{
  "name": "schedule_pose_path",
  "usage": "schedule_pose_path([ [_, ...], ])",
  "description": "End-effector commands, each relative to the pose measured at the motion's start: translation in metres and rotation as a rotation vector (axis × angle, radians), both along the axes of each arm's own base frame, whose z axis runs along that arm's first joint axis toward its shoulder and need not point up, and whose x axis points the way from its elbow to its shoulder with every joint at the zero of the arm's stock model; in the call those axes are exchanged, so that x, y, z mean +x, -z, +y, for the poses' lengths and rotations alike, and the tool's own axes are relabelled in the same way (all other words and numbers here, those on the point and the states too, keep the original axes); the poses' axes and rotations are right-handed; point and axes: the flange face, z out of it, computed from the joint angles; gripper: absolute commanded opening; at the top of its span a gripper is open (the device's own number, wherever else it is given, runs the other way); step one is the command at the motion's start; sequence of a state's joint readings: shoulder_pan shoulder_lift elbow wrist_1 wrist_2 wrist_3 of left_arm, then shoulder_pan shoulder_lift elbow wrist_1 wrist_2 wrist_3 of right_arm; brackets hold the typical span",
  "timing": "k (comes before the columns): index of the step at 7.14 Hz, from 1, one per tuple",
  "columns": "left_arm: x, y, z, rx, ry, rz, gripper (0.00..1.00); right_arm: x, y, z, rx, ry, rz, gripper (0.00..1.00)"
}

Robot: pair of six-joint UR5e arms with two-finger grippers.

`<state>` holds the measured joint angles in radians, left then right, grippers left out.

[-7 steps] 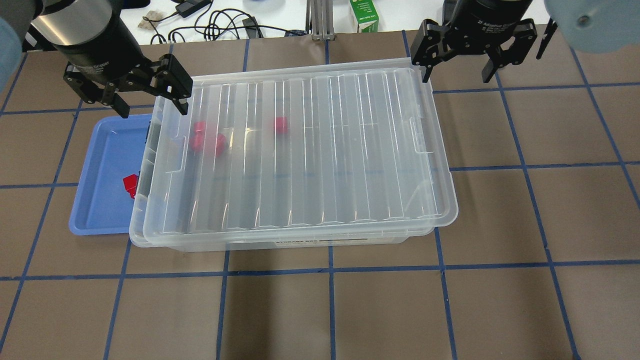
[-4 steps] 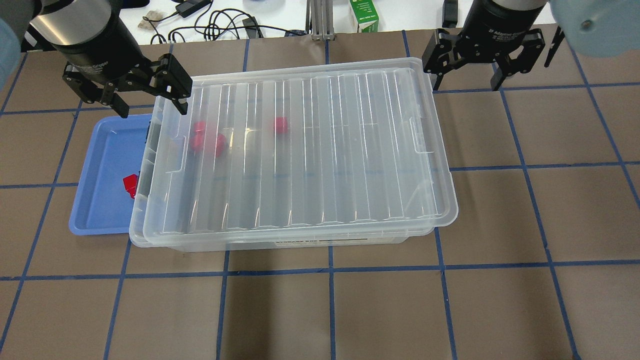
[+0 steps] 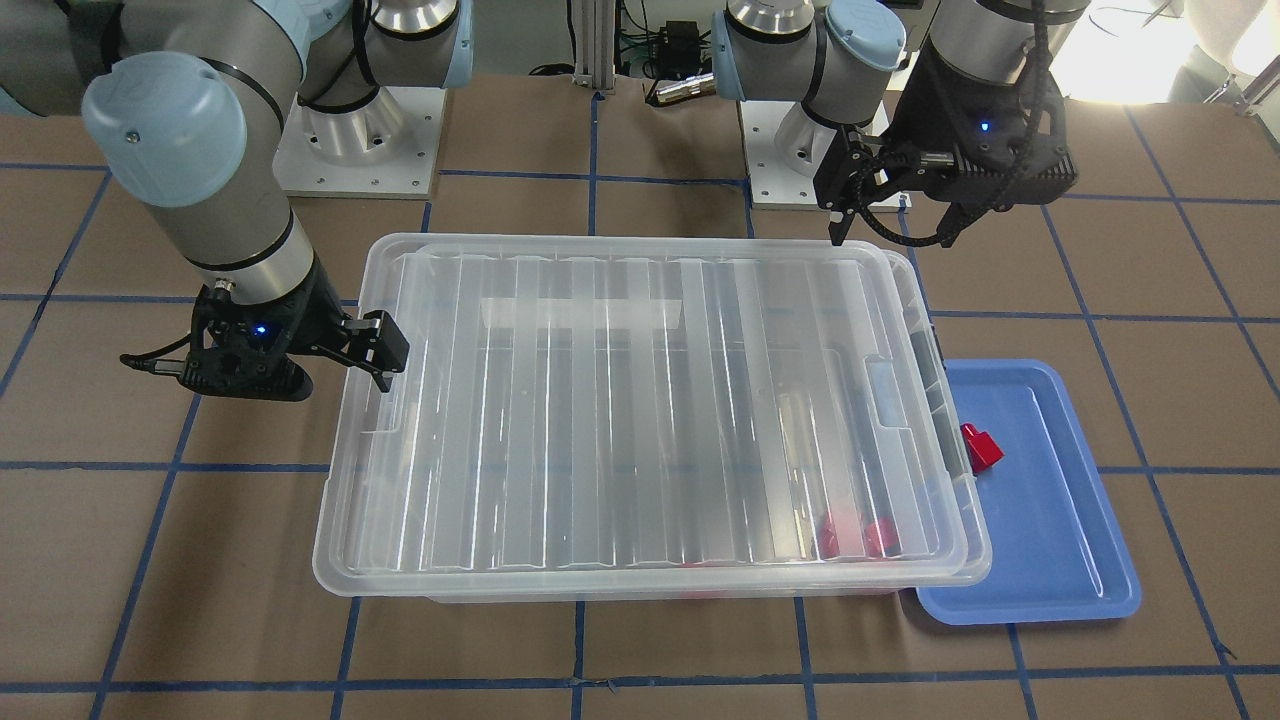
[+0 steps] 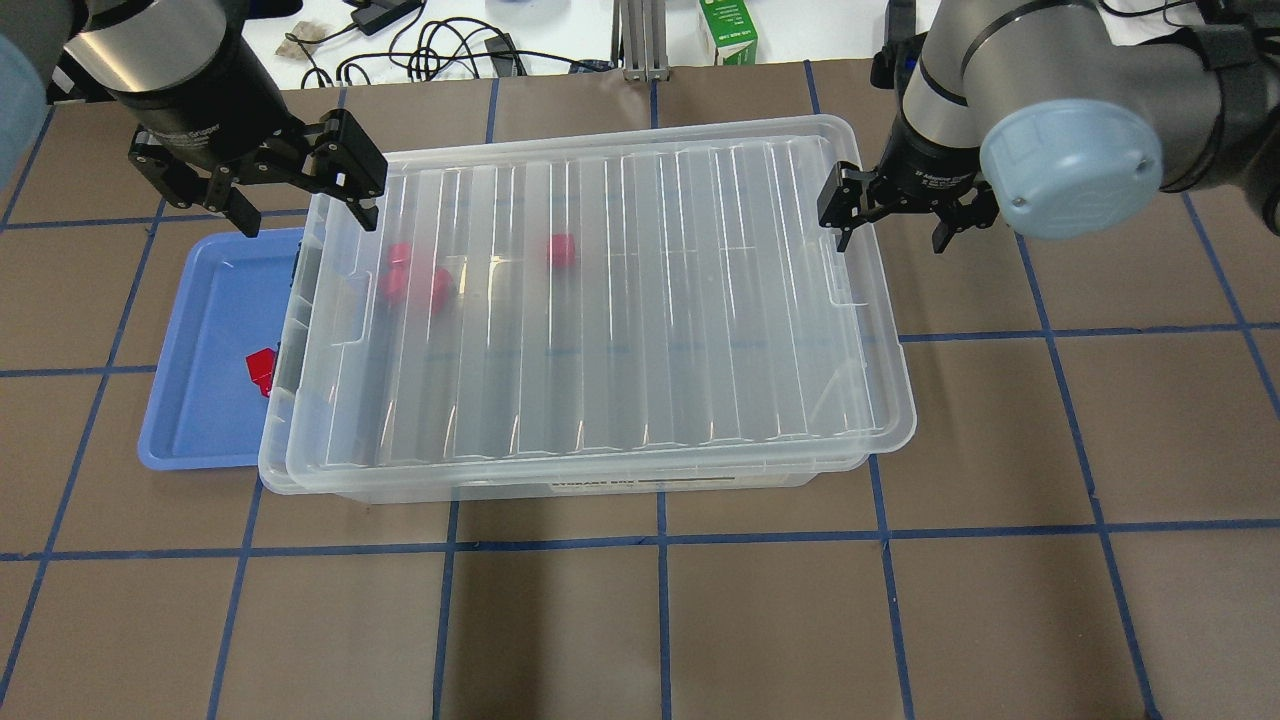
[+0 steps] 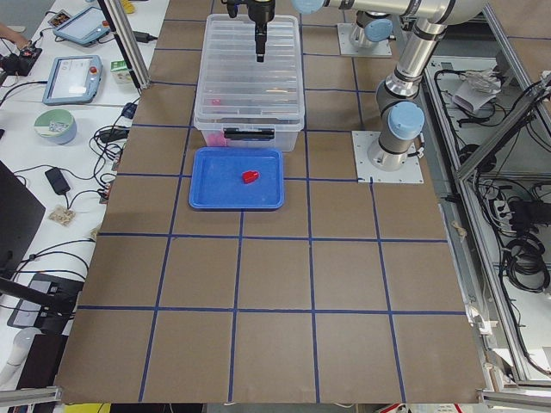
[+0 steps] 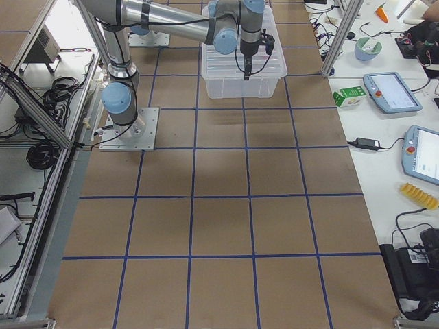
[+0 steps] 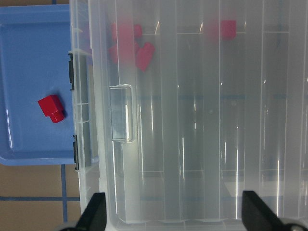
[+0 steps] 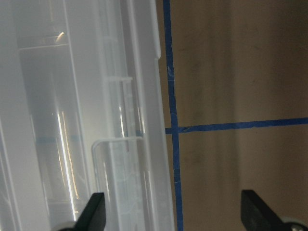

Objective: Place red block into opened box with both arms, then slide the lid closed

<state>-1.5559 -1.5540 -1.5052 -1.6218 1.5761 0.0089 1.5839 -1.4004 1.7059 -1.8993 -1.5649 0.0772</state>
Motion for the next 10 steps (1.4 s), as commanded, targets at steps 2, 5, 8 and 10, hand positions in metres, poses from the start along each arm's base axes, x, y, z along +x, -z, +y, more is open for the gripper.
schedule_pose_path([
  [2, 0.009, 0.008, -0.01, 0.005, -0.006, 0.002, 1.0, -0.011, 0.012, 0.002, 0.005, -0.004, 0.105, 1.0],
  [5, 0.104, 0.054, -0.041, 0.094, 0.024, 0.013, 1.0, -0.035, 0.01, -0.001, 0.011, -0.023, 0.231, 0.99],
  [8, 0.198, 0.157, -0.061, 0.117, -0.007, 0.036, 1.0, -0.095, 0.01, -0.009, 0.036, -0.014, 0.23, 1.0],
  [10, 0.225, 0.192, -0.07, 0.093, -0.003, 0.033, 1.0, -0.132, 0.009, -0.011, 0.046, 0.005, 0.23, 1.0],
])
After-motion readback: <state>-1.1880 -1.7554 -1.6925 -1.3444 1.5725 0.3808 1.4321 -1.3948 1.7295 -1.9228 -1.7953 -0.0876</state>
